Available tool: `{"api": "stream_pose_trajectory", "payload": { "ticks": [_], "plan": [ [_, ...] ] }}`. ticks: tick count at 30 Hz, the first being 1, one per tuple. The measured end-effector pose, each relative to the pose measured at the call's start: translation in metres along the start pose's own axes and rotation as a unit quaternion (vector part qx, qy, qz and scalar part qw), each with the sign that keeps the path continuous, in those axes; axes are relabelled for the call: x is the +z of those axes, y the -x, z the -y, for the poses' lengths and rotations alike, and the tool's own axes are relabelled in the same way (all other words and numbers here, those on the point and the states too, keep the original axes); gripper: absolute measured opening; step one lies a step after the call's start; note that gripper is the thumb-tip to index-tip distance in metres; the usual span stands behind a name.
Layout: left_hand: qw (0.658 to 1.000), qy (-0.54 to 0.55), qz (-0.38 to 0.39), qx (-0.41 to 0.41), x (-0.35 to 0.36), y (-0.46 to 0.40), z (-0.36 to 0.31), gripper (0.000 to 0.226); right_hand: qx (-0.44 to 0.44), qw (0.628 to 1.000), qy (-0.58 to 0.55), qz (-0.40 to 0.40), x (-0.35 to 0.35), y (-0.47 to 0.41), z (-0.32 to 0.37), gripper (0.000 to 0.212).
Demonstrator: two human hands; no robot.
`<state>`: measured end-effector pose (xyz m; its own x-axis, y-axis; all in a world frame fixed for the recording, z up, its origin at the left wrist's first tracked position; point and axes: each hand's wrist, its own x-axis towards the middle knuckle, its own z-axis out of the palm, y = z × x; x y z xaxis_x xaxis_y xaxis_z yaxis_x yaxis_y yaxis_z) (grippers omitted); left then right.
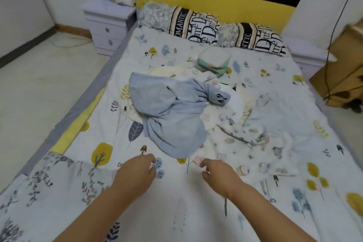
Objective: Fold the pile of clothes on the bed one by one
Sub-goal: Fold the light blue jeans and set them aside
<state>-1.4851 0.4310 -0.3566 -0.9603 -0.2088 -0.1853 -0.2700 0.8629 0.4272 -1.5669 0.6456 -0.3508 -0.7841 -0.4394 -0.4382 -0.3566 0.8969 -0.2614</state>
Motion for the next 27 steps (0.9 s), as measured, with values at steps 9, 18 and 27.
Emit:
{"api": "stream_pose_trajectory", "payload": {
  "ticks": [9, 18, 27],
  "plan": [
    [0.995, -0.093, -0.013, -0.039, 0.042, -0.095, -0.058, 0.037, 0.024, 0.999, 0.002, -0.026, -0.034, -0.060, -0.085, 0.035],
    [0.975, 0.156, -0.069, -0.145, 0.072, -0.196, -0.016, 0.107, -0.041, 0.997, -0.032, -0.060, 0.008, -0.153, -0.058, 0.061],
    [0.974, 0.147, -0.146, -0.093, 0.069, -0.203, 0.005, 0.009, -0.073, 0.991, -0.041, -0.104, 0.041, -0.166, -0.027, 0.104]
  ]
}}
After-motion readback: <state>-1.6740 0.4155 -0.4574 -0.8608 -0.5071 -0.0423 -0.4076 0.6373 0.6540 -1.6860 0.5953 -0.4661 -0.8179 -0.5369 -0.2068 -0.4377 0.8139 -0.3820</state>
